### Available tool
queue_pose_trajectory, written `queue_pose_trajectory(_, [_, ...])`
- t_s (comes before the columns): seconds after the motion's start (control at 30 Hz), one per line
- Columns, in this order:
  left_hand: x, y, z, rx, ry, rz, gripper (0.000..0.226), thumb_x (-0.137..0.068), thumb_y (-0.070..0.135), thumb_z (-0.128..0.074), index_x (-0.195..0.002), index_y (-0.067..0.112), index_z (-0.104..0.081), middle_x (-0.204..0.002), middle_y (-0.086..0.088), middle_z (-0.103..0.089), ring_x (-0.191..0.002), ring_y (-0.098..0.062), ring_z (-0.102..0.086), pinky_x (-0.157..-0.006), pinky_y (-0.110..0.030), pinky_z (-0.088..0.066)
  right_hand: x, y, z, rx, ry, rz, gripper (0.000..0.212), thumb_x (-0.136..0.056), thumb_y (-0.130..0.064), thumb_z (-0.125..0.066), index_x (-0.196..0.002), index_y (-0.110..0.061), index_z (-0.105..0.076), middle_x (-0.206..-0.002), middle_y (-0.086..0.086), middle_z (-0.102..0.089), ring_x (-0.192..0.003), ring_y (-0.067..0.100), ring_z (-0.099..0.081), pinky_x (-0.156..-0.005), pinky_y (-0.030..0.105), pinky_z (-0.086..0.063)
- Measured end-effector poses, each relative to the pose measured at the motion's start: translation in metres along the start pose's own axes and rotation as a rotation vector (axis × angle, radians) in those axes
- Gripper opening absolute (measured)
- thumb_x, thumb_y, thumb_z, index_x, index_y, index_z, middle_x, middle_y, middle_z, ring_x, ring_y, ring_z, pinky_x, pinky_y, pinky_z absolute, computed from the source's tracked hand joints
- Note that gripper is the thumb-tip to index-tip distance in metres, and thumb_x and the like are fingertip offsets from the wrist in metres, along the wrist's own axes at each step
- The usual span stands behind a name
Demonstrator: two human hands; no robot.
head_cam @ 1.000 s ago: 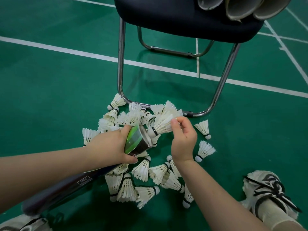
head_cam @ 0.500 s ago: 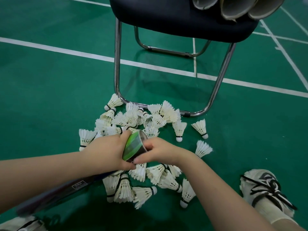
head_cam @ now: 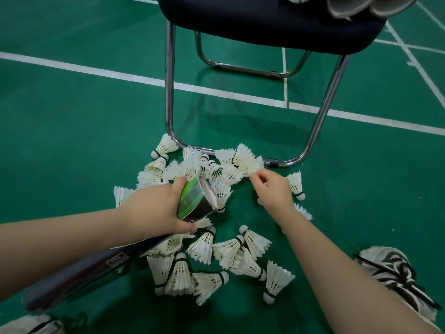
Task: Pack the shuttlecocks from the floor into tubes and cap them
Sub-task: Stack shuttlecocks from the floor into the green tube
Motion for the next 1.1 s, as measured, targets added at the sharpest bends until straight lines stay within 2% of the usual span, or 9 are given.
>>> queue_pose_trajectory(0.1, [0.000,-0.003,-0.005,0.000,-0.014,-0.003,0.092,-0.066,0.072,-0.061,-0.133,0.025,-0.020,-0.087,0.011,-0.049,-0.076,-0.013,-0.055,-0.066,-0.028,-0.051,-0.016,0.033,-0.006,0.223,0.015,-0.024,0.021,-0.091,-0.026,-0.046,-0.098,-0.016,-0.064,-0.098,0.002,-0.066,-0.086,0.019,-0.056,-0.074,0.032,-0.047])
queue_pose_trajectory(0.2, [-0.002,-0.008,-0.009,0.009,-0.028,0.001,0.093,-0.065,0.072,-0.061,-0.133,0.024,-0.019,-0.086,0.011,-0.050,-0.076,-0.012,-0.055,-0.066,-0.027,-0.051,-0.022,0.055,-0.011,0.387,0.028,-0.060,0.036,-0.092,-0.026,-0.048,-0.126,-0.016,-0.051,-0.129,0.005,-0.051,-0.116,0.024,-0.043,-0.093,0.037,-0.040])
queue_pose_trajectory(0.37, [-0.003,-0.013,-0.012,0.012,-0.037,0.016,0.092,-0.065,0.073,-0.060,-0.132,0.024,-0.019,-0.086,0.010,-0.050,-0.076,-0.013,-0.055,-0.069,-0.030,-0.053,-0.037,0.066,-0.013,0.612,-0.102,-0.055,0.052,-0.094,-0.030,-0.048,-0.142,-0.019,-0.032,-0.150,0.004,-0.026,-0.134,0.028,-0.024,-0.103,0.044,-0.032])
queue_pose_trajectory(0.47, [-0.004,-0.013,-0.013,-0.002,-0.051,0.018,0.092,-0.065,0.073,-0.059,-0.132,0.023,-0.020,-0.087,0.009,-0.050,-0.077,-0.013,-0.054,-0.071,-0.031,-0.053,-0.047,0.064,-0.012,0.632,-0.144,-0.071,0.039,-0.094,-0.030,-0.046,-0.131,-0.017,-0.046,-0.139,0.005,-0.040,-0.130,0.027,-0.029,-0.098,0.042,-0.033])
queue_pose_trajectory(0.6, [-0.005,-0.012,-0.015,0.000,-0.058,0.023,0.091,-0.065,0.073,-0.059,-0.131,0.023,-0.021,-0.092,0.009,-0.054,-0.080,-0.013,-0.056,-0.072,-0.032,-0.054,-0.050,0.064,-0.008,0.556,-0.125,-0.167,0.021,-0.095,-0.029,-0.046,-0.104,-0.018,-0.060,-0.106,0.005,-0.062,-0.109,0.026,-0.049,-0.086,0.037,-0.034])
queue_pose_trajectory(0.73, [-0.003,-0.010,-0.014,0.001,-0.057,0.033,0.091,-0.065,0.073,-0.060,-0.131,0.024,-0.020,-0.100,0.006,-0.059,-0.081,-0.014,-0.057,-0.072,-0.033,-0.054,-0.041,0.069,-0.005,0.391,-0.098,-0.257,0.016,-0.094,-0.032,-0.048,-0.094,-0.020,-0.060,-0.091,0.002,-0.066,-0.086,0.024,-0.058,-0.090,0.035,-0.038])
queue_pose_trajectory(0.83, [-0.002,-0.009,-0.013,-0.005,-0.052,0.025,0.092,-0.065,0.074,-0.059,-0.132,0.024,-0.019,-0.102,0.006,-0.059,-0.082,-0.014,-0.057,-0.073,-0.031,-0.053,-0.031,0.072,-0.002,0.151,-0.075,-0.317,0.017,-0.091,-0.034,-0.055,-0.094,-0.019,-0.062,-0.085,0.000,-0.064,-0.073,0.019,-0.055,-0.070,0.030,-0.042])
queue_pose_trajectory(0.97, [-0.001,-0.007,-0.013,0.002,-0.051,0.016,0.094,-0.064,0.074,-0.058,-0.133,0.024,-0.018,-0.099,0.006,-0.059,-0.081,-0.014,-0.057,-0.072,-0.031,-0.053,-0.018,0.073,0.001,-0.183,-0.083,-0.342,0.015,-0.087,-0.031,-0.063,-0.092,-0.018,-0.061,-0.092,-0.001,-0.062,-0.089,0.018,-0.056,-0.077,0.030,-0.042])
queue_pose_trajectory(1.1, [-0.001,-0.002,-0.013,0.004,-0.049,0.008,0.095,-0.064,0.074,-0.058,-0.134,0.023,-0.018,-0.092,0.009,-0.055,-0.078,-0.012,-0.056,-0.071,-0.029,-0.053,-0.010,0.072,-0.005,-0.287,-0.120,-0.400,0.020,-0.087,-0.030,-0.063,-0.097,-0.013,-0.064,-0.092,-0.001,-0.063,-0.090,0.018,-0.056,-0.079,0.030,-0.042])
Point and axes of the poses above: each hand's wrist, its own x-axis away from the middle knuckle, its own z-axis out of the back of the hand, y = z × x, the point moved 4 cm from there along -x, towards the middle knuckle
